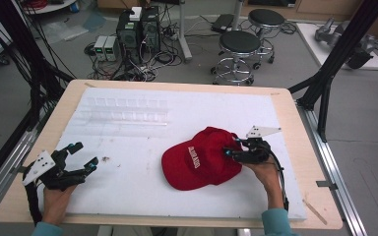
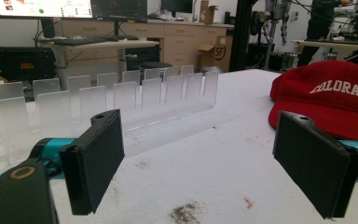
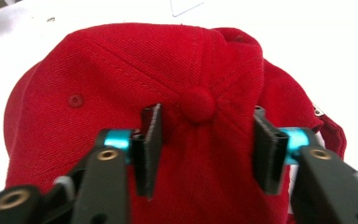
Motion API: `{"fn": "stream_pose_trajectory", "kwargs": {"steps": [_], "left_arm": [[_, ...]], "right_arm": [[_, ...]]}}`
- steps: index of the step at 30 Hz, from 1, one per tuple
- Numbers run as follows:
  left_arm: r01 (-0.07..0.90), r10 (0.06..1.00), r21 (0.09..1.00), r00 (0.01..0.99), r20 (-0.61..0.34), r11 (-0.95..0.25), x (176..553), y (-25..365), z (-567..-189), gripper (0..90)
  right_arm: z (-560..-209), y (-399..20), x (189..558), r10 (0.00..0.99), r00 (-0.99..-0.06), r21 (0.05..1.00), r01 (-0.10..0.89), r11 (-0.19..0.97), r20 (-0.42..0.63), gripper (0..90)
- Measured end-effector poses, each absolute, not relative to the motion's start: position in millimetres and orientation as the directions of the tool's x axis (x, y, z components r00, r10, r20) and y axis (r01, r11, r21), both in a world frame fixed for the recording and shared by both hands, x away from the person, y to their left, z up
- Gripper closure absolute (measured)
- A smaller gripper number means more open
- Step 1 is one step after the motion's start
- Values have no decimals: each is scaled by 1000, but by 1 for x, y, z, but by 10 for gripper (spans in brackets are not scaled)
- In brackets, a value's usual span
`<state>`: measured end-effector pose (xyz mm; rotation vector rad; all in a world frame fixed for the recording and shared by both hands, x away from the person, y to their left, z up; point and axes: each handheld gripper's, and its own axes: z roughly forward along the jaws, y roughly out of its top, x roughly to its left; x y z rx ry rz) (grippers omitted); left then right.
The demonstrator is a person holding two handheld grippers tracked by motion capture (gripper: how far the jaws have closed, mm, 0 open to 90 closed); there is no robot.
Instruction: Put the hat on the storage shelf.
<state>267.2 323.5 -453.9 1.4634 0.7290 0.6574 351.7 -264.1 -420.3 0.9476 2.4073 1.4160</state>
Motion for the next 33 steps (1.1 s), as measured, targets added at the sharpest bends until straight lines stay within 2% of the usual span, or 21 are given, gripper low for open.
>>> {"fn": "stream_pose_trajectory", "kwargs": {"steps": [5, 14, 15, 21, 28, 33], "left_arm": [[42, 775, 999, 631, -37, 13, 267, 323, -454, 165], [42, 775, 999, 630, -38, 14, 267, 323, -454, 165], [42, 776, 999, 630, -39, 16, 267, 323, -454, 165], [42, 775, 999, 630, -39, 16, 267, 323, -454, 166], [45, 776, 999, 629, -41, 16, 267, 324, -454, 167], [45, 781, 999, 624, -40, 15, 267, 324, -454, 165]], "right_arm": [[-419, -265, 350, 624, -760, 832, 457, 314, 182, 695], [-416, -265, 347, 618, -761, 831, 465, 307, 197, 724], [-414, -265, 344, 634, -739, 827, 490, 275, 227, 726], [-407, -264, 338, 631, -745, 846, 466, 259, 217, 743], [-396, -265, 328, 592, -760, 877, 448, 173, 271, 765], [-389, -264, 322, 549, -778, 892, 435, 120, 306, 820]]}}
